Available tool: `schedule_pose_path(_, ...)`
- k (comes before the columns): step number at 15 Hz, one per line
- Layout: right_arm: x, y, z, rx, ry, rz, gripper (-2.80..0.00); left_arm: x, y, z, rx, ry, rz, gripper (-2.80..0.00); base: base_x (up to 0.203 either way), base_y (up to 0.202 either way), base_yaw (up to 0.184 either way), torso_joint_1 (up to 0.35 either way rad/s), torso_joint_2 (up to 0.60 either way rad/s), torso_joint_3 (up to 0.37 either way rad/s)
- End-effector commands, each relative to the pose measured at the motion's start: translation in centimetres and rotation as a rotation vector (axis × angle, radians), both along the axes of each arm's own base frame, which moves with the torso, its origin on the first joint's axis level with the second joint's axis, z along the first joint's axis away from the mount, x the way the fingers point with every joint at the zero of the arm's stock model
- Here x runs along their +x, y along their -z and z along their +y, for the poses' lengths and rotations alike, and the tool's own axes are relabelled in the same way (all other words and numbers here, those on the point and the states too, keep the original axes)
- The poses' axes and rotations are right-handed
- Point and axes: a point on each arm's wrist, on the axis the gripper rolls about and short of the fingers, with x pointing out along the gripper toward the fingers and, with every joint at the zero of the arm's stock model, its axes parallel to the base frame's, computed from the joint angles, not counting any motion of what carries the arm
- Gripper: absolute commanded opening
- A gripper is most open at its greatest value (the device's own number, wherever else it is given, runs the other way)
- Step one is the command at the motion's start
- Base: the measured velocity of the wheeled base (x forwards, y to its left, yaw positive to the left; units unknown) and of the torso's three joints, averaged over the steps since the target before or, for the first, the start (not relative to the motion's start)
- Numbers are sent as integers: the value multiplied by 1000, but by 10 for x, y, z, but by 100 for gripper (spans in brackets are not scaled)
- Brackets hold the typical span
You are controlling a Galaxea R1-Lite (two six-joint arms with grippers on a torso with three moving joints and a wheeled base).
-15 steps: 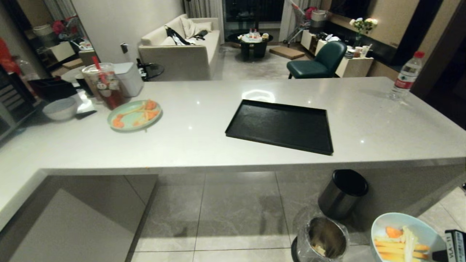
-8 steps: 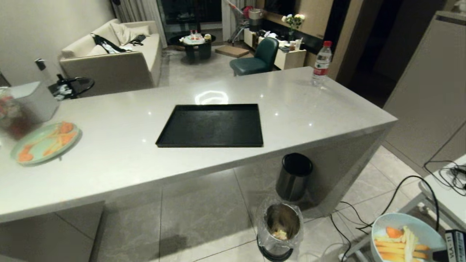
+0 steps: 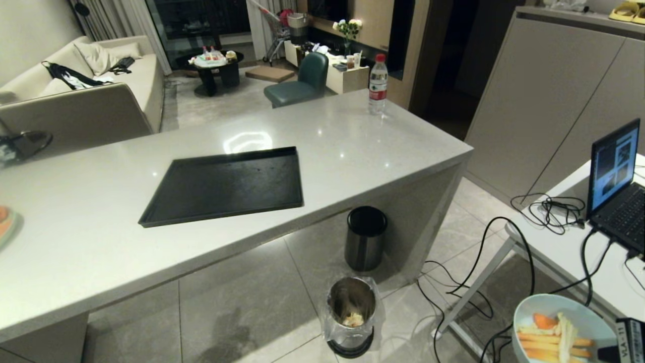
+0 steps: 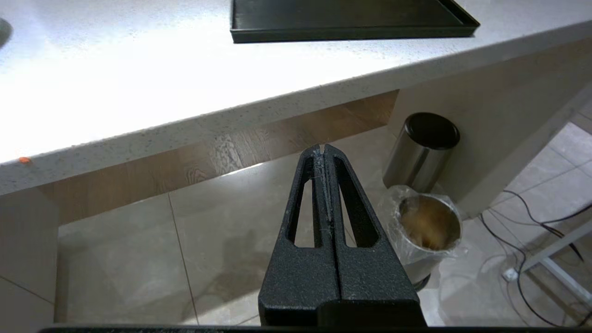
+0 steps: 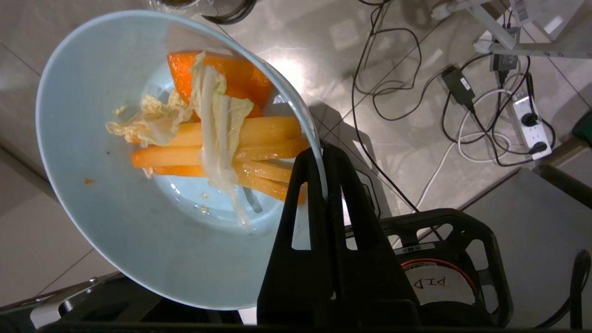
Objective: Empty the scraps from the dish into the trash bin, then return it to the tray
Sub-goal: Move the bowl over the trash can
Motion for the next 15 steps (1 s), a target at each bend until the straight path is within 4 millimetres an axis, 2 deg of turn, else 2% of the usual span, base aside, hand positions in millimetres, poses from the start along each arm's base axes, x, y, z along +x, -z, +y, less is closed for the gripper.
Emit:
schedule_pose_path(1,-1,1,0,-2,4,10,-280,0,0,0,-1,0,0,-280,0,0,0,0,0,0)
schedule_pose_path(15,-3,4,-1,-4,2,16,-280,0,0,0,0,0,-1,-280,0,0,0,0,0,0)
